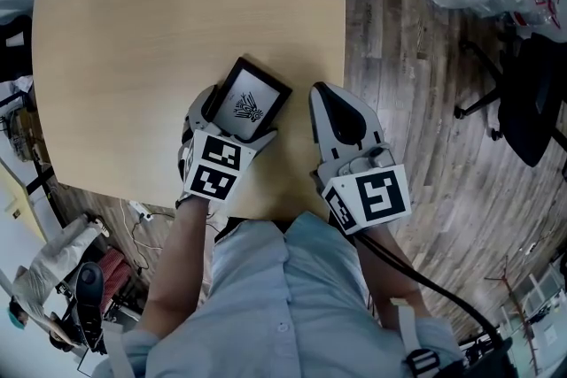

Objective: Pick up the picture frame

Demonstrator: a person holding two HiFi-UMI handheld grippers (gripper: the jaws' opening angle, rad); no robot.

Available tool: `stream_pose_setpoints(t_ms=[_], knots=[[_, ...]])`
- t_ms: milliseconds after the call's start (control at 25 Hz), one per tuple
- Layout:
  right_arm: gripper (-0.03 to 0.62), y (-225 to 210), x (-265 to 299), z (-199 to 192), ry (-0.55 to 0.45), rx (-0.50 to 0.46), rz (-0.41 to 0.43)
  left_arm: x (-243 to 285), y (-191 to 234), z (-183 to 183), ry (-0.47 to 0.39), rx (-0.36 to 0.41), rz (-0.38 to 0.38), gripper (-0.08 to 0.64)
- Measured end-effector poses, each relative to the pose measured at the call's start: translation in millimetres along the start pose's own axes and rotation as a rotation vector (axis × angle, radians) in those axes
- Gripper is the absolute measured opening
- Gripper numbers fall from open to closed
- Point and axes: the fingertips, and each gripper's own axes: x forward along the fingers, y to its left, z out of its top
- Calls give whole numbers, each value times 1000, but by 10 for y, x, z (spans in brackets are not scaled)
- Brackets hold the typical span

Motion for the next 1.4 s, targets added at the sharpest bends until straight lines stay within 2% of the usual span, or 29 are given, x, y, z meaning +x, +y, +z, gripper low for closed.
stream_pose_setpoints(t_ms=[320, 560, 1080, 1400], knots=[[3, -19, -9, -11, 2, 15, 8, -9, 20, -5, 41, 32, -3, 574], [2, -67, -16, -18, 7, 18, 4, -14, -16, 51, 53, 95, 24, 563], [3, -32, 9, -32, 12, 18, 18, -136, 149, 42, -30, 15, 55, 560], [3, 39, 5, 10, 2, -5, 40, -230, 189, 80, -87, 0, 83, 558]])
